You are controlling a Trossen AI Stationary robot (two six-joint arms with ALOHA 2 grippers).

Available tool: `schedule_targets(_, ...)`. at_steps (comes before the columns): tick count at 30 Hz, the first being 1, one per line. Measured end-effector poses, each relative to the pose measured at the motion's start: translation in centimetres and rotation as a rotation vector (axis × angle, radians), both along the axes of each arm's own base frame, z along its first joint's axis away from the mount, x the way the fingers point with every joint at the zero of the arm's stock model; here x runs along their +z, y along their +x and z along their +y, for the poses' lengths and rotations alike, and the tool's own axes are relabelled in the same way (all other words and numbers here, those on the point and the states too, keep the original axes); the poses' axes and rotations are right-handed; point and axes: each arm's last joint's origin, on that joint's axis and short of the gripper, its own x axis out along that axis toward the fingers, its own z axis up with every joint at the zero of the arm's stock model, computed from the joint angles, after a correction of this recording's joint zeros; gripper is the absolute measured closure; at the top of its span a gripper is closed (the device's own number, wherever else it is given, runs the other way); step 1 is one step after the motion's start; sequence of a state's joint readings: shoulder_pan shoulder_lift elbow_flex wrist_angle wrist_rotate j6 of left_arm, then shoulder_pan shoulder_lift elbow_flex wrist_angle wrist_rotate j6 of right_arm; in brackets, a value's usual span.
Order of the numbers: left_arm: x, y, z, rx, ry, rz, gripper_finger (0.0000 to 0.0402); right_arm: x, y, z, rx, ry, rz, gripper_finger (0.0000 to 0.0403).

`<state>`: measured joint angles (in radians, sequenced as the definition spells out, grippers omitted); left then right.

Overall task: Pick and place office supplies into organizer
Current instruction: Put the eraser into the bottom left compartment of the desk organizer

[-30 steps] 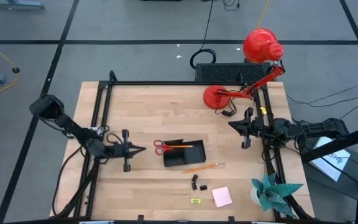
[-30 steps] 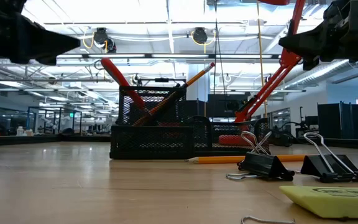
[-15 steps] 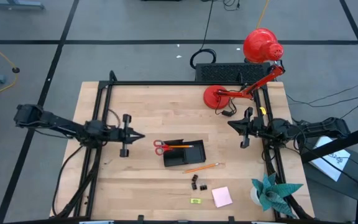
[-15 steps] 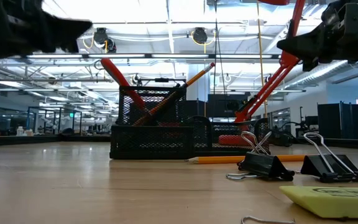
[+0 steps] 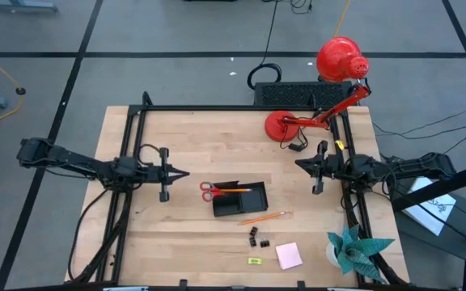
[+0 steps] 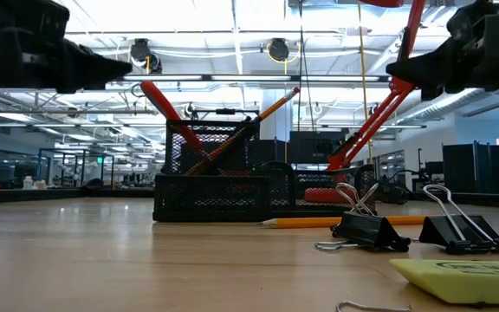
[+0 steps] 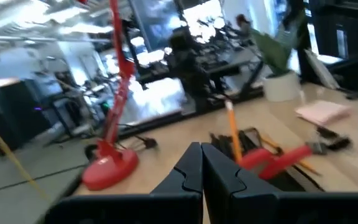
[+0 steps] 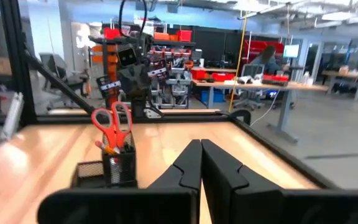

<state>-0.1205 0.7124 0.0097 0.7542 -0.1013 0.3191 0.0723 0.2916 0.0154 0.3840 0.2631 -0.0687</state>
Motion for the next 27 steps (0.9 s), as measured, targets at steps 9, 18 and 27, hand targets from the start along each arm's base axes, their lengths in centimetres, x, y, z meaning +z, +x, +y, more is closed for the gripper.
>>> schedule_targets(9,-0.9,0.1,0.1,0.003,-0.031,0.086,0.0386,0.9,-0.1,-0.2,-0.026,-0.124,-0.066,0.0399)
schedule_targets(18,-1.6,0.1,0.5,0.146,-0.086,0.152,0.0396,1.3,-0.2,-0.3,-0.084,-0.097,-0.108,0.0399)
schedule_targets(27,-1.4,0.0,0.8,0.24,-0.021,0.139,0.0378,1.1,-0.2,-0.3,-0.08,-0.103,-0.088,0.0399)
